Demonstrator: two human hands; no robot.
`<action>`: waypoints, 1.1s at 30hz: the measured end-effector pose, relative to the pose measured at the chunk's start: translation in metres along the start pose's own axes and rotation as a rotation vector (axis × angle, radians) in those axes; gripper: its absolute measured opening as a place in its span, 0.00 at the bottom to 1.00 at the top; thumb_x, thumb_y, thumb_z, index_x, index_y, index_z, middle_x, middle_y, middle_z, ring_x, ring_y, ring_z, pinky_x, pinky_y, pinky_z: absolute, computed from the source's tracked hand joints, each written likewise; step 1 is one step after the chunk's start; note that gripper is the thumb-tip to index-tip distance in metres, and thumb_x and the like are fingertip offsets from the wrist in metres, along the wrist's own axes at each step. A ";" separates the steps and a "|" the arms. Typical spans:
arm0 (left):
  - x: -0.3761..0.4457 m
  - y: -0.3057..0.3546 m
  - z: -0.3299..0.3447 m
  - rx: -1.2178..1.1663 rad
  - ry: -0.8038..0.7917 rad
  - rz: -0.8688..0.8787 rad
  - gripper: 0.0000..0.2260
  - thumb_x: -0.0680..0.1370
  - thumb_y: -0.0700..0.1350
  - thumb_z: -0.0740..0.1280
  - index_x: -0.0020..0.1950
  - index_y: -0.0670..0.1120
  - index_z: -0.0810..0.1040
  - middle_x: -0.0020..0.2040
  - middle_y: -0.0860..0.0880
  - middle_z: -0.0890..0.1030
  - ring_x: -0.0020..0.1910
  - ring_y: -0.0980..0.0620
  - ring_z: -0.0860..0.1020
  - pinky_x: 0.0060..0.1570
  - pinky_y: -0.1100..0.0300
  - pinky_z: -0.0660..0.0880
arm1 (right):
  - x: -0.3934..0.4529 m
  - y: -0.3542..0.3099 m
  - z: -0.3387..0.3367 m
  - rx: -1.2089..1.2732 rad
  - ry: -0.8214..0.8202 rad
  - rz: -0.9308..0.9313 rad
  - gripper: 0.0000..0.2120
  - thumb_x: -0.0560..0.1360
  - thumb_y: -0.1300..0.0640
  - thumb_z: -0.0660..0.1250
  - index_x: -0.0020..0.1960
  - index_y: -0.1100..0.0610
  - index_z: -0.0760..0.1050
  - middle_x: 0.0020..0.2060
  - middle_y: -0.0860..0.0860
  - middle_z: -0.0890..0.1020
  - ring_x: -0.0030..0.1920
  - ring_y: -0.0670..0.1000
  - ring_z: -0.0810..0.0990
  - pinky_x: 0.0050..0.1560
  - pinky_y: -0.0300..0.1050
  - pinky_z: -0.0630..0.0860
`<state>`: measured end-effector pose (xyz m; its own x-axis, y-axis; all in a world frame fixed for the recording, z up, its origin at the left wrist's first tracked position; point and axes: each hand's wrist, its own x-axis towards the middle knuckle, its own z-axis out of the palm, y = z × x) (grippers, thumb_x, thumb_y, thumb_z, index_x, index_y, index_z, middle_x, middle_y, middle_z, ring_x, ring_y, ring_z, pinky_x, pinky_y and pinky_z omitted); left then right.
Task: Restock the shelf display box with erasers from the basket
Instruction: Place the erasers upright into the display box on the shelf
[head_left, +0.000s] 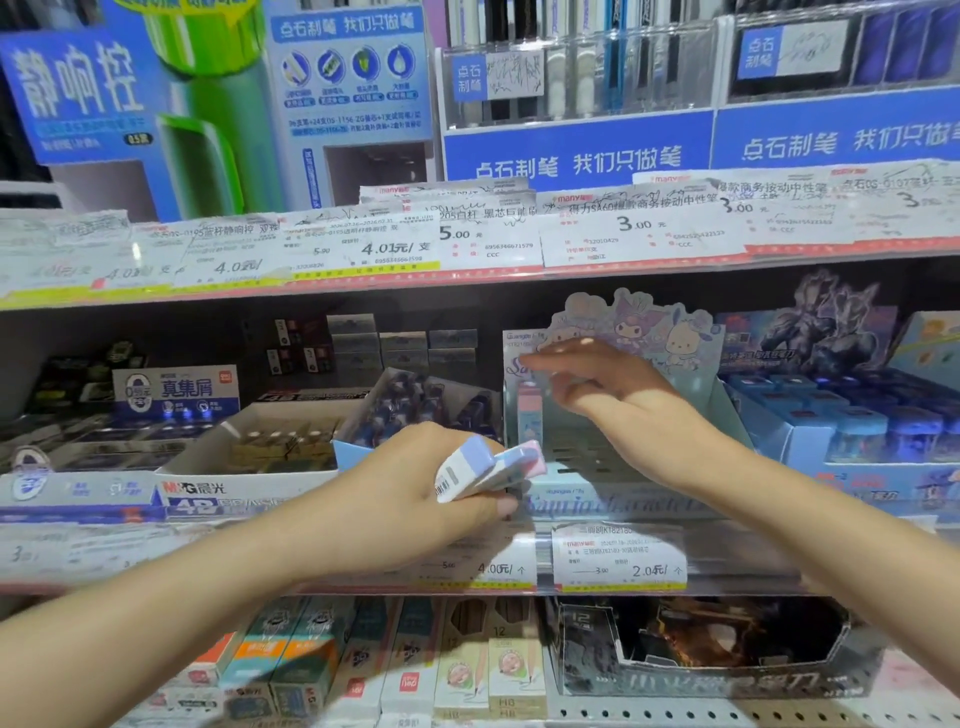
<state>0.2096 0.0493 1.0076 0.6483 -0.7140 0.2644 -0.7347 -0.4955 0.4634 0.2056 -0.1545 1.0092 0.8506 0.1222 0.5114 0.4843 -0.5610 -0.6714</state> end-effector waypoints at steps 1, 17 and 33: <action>-0.002 0.002 0.001 -0.028 0.033 -0.011 0.16 0.76 0.53 0.66 0.48 0.39 0.77 0.32 0.44 0.74 0.29 0.57 0.67 0.31 0.64 0.62 | -0.005 -0.004 -0.001 0.020 0.042 -0.027 0.14 0.71 0.57 0.62 0.54 0.48 0.77 0.50 0.41 0.77 0.52 0.39 0.75 0.54 0.26 0.68; -0.006 0.015 0.005 -0.935 -0.108 -0.209 0.12 0.73 0.49 0.64 0.46 0.40 0.78 0.30 0.46 0.79 0.20 0.56 0.66 0.23 0.66 0.59 | -0.024 -0.030 -0.007 0.404 -0.208 0.013 0.13 0.68 0.60 0.68 0.52 0.57 0.79 0.49 0.55 0.85 0.47 0.50 0.82 0.52 0.44 0.80; -0.002 0.022 0.023 -0.850 0.251 -0.232 0.10 0.78 0.46 0.62 0.51 0.40 0.78 0.27 0.49 0.83 0.21 0.56 0.65 0.26 0.69 0.67 | -0.024 -0.033 0.010 0.293 0.140 -0.060 0.15 0.68 0.64 0.71 0.48 0.47 0.74 0.42 0.47 0.80 0.39 0.46 0.81 0.46 0.43 0.79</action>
<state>0.1875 0.0287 0.9973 0.8587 -0.4644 0.2165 -0.2505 -0.0119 0.9680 0.1715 -0.1312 1.0140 0.7923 0.0231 0.6097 0.5882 -0.2947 -0.7531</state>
